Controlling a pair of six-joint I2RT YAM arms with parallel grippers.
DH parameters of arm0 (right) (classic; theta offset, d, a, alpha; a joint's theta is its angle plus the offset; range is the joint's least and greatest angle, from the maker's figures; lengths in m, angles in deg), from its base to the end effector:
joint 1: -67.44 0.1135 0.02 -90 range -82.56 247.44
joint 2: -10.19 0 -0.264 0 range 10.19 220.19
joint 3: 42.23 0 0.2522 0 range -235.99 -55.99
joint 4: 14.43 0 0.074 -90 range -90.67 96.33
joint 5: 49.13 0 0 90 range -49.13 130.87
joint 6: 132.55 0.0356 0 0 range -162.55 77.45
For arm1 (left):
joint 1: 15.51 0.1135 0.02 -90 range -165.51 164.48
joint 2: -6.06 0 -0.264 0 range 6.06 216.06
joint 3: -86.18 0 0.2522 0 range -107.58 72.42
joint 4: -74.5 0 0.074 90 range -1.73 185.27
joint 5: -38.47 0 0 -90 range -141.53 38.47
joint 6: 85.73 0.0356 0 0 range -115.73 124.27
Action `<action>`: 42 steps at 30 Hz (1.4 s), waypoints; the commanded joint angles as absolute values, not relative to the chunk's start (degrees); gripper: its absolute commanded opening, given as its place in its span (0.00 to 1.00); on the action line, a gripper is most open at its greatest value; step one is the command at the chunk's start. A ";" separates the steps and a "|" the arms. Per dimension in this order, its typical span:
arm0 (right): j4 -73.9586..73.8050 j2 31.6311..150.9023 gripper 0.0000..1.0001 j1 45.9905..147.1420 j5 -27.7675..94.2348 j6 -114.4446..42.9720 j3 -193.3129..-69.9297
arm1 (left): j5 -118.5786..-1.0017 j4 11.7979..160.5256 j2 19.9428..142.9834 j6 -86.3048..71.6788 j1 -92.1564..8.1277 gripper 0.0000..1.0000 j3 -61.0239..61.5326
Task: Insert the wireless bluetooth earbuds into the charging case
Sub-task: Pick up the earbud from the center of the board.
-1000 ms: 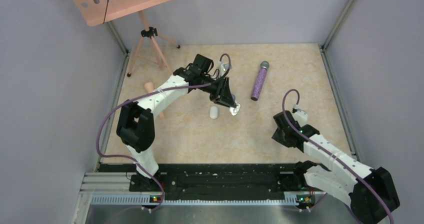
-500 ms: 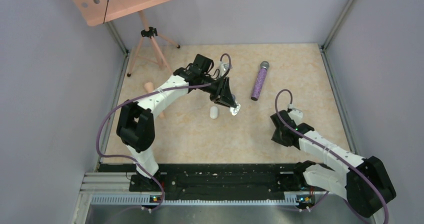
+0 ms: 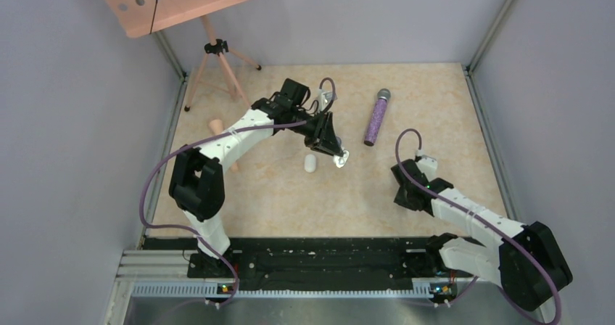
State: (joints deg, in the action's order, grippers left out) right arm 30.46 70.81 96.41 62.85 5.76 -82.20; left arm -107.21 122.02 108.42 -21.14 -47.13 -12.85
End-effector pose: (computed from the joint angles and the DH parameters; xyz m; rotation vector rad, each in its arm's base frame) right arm 0.1559 0.0711 0.1572 0.5392 2.5192 -0.0421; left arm 0.3147 -0.2283 0.2838 0.6131 2.5073 -1.6079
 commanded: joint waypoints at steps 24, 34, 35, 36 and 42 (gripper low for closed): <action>37.66 68.80 0.07 95.54 32.35 -1.74 -100.94 | -95.10 97.65 103.64 -14.18 -49.25 0.00 2.04; 26.02 68.87 0.06 88.78 11.28 9.96 -99.28 | -94.96 86.25 99.64 -12.00 -50.91 0.00 9.44; 24.53 69.08 0.06 88.62 9.90 11.12 -99.03 | -96.35 86.43 99.67 -11.82 -50.87 0.00 9.22; 23.16 69.18 0.06 88.54 9.03 12.25 -98.92 | -97.58 86.73 99.77 -11.74 -50.86 0.00 9.06; 17.63 71.07 0.06 88.51 6.25 16.64 -98.80 | -100.11 92.50 100.11 -9.38 -50.98 0.00 6.97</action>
State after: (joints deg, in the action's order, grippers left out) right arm 24.43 70.11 89.00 10.88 11.86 -98.77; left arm -97.18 91.80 102.15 -12.07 -50.87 9.22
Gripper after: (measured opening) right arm 0.198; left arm 0.323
